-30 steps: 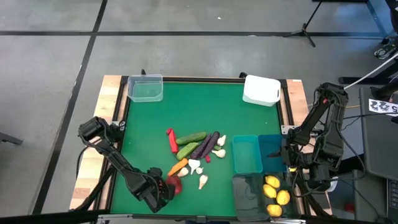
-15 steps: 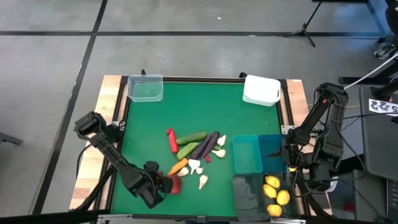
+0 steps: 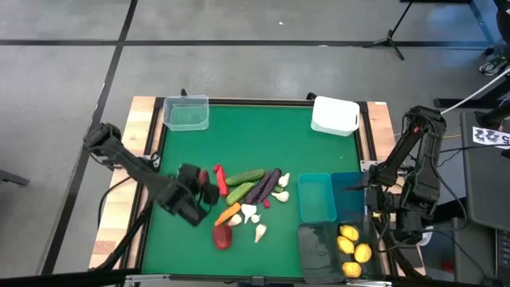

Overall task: Sort produce into baskets
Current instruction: Put the apple into the transparent bin

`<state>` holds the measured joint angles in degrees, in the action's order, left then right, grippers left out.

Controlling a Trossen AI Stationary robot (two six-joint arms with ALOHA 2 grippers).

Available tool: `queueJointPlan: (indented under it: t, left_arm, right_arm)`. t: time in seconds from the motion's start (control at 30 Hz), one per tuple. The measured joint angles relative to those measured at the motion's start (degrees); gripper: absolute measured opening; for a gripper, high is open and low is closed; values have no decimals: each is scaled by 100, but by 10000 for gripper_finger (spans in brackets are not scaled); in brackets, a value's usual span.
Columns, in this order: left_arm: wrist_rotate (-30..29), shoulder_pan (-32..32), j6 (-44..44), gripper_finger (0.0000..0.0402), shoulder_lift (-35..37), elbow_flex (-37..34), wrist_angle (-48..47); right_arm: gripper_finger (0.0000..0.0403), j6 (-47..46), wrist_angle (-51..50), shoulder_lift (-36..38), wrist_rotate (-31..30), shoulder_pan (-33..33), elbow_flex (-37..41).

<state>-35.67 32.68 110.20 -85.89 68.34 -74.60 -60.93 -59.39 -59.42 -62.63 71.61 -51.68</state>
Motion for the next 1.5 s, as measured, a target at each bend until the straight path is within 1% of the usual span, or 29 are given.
queueJointPlan:
  t: [0.07,0.17,0.3,0.5,0.6,0.7,0.8,0.9,0.97,1.03,1.1,1.17,1.3,1.43,1.5]
  left_arm:
    - [-387,-339,-561,275,264,0,-121]
    - [-889,-918,-1462,275,632,0,-139]
    - [-1287,-1819,-2898,275,1009,0,112]
    - [-1310,-3126,-5553,275,1193,2,1539]
    - [-1244,-3847,-6535,275,1194,2,1886]
    - [-1049,-4676,-6992,275,1194,-3,1813]
    - [-559,-5492,-7393,275,1205,-81,1880]
    - [1,-6144,-7982,275,1207,-190,2318]
    - [200,-6501,-8387,275,1207,-255,2617]
    - [458,-6892,-8573,275,1209,-341,2872]
    - [908,-7276,-8669,275,1209,-469,3089]
    - [1244,-7598,-8789,276,1209,-606,3211]
    - [1416,-8136,-8895,276,1176,-888,3433]
    - [1926,-8574,-8874,276,1176,-1229,3804]
    - [2000,-8708,-8869,276,1173,-1429,3867]
  right_arm:
    - [319,-6,-97,2,-241,0,0]
    - [319,-12,-100,2,-430,-1,2]
    - [319,-14,-73,2,-684,-4,2]
    - [319,-26,-70,2,-917,-44,2]
    - [319,-30,-55,2,-871,-289,2]
    - [319,-30,-53,2,-613,-602,2]
    - [319,-29,-51,2,-210,-971,2]
    - [319,-3,-60,2,74,-1287,2]
    - [319,88,-60,2,161,-1454,2]
    - [319,166,-66,2,232,-1591,2]
    - [319,248,-64,2,308,-1706,2]
    - [319,271,-64,2,373,-1786,2]
    - [319,293,-70,2,378,-1813,2]
    - [319,311,-67,2,378,-1805,2]
    - [319,311,-65,2,378,-1805,2]
